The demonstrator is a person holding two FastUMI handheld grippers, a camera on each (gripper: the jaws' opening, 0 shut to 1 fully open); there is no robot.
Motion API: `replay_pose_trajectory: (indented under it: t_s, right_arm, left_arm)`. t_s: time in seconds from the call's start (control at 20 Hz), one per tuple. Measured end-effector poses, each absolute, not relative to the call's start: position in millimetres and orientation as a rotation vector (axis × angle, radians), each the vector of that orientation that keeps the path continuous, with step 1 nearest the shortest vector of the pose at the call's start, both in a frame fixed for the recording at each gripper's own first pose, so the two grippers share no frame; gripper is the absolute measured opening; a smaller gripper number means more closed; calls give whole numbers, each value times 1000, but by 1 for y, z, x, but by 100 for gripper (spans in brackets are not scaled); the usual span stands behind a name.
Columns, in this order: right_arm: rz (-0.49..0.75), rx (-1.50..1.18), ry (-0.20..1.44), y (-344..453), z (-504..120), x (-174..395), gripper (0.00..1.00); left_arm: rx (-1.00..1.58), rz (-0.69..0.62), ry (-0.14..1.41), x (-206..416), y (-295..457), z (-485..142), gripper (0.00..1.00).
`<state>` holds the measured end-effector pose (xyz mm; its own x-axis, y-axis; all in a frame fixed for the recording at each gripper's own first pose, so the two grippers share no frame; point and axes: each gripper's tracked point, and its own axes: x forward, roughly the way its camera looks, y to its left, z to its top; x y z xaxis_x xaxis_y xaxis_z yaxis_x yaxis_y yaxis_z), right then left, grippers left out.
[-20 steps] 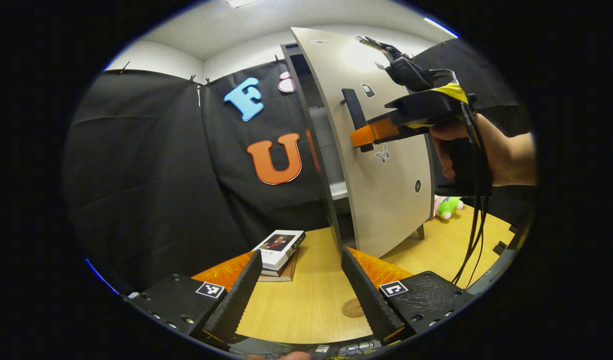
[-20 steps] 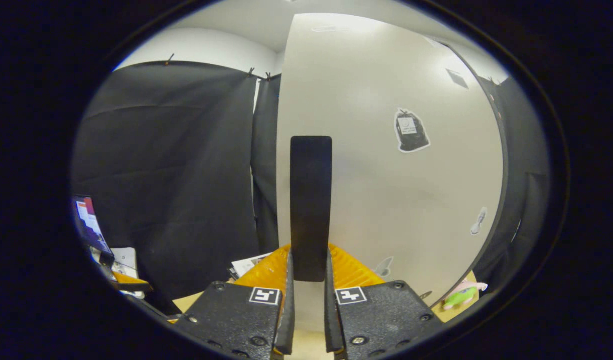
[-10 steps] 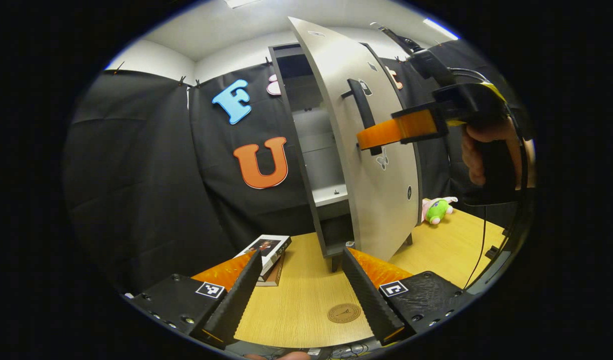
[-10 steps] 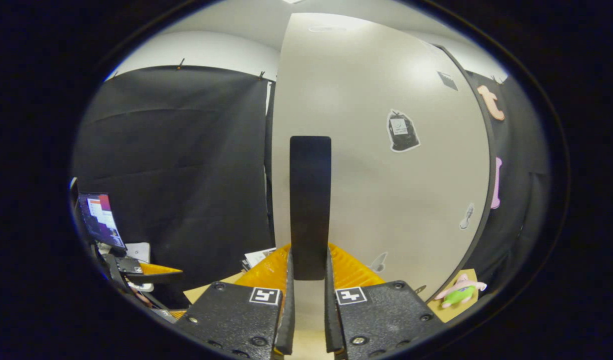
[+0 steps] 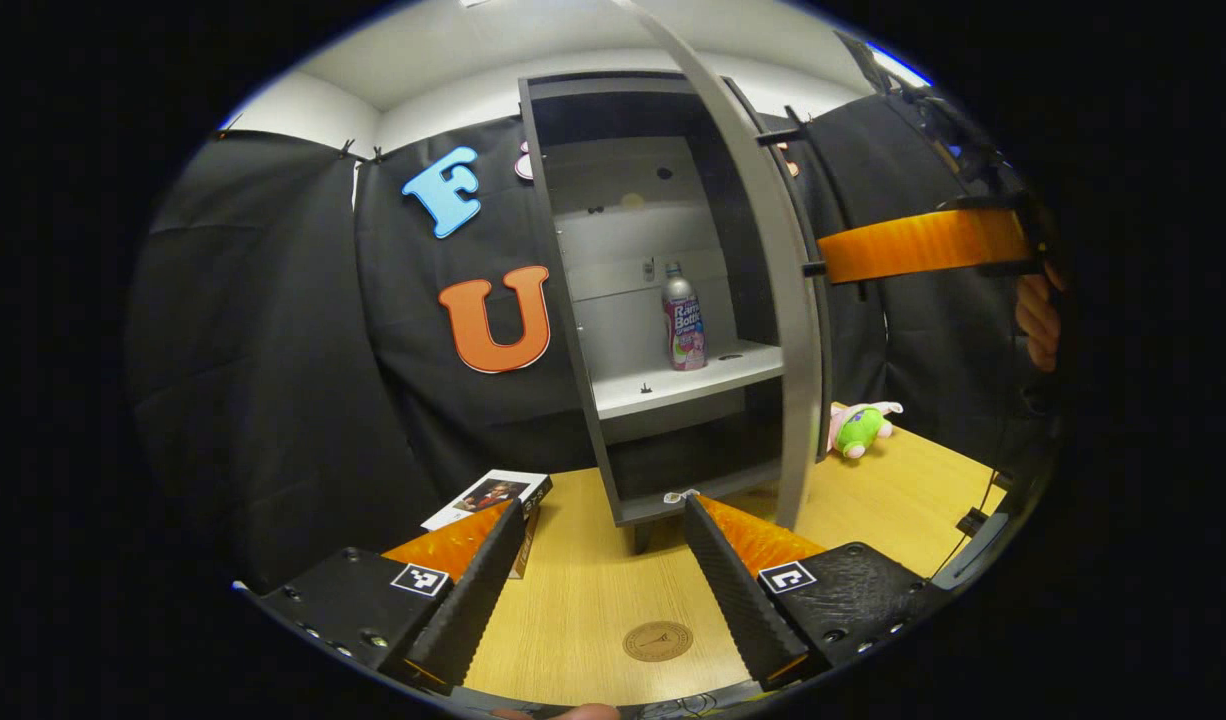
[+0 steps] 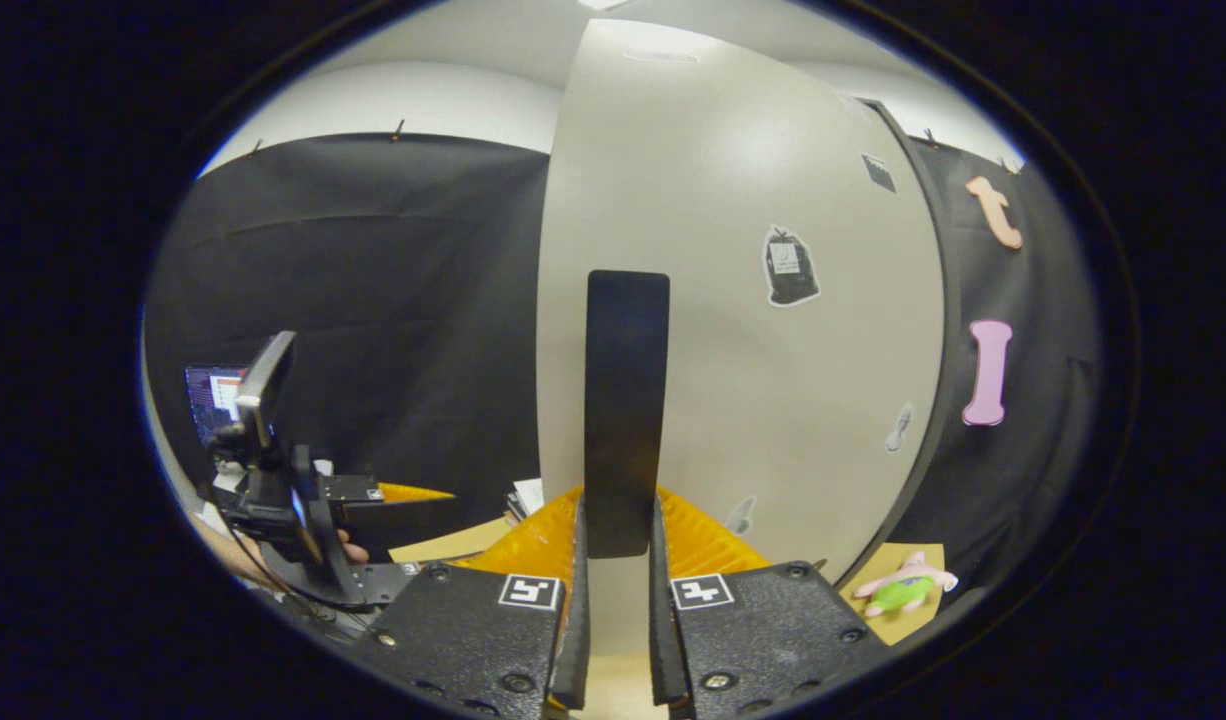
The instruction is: Open the cabinet door with the right hand, grasp the bottle in the cabinet with the left hand and place it on the coaster, then close the cabinet door with the right hand.
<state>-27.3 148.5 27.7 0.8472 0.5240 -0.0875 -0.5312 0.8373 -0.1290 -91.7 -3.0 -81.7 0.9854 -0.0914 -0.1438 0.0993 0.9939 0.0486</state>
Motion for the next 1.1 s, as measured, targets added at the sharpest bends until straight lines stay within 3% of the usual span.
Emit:
replay_pose_trajectory:
  t_s: [0.95, 1.1]
  right_arm:
    - [302, -168, 58, 95, 29, -36, 27]
    - [250, -223, 51, 79, 32, -33, 35]
  left_arm:
    - [-15, -288, 78, -33, -101, -56, 96]
    - [-22, -313, 87, -24, -110, -57, 96]
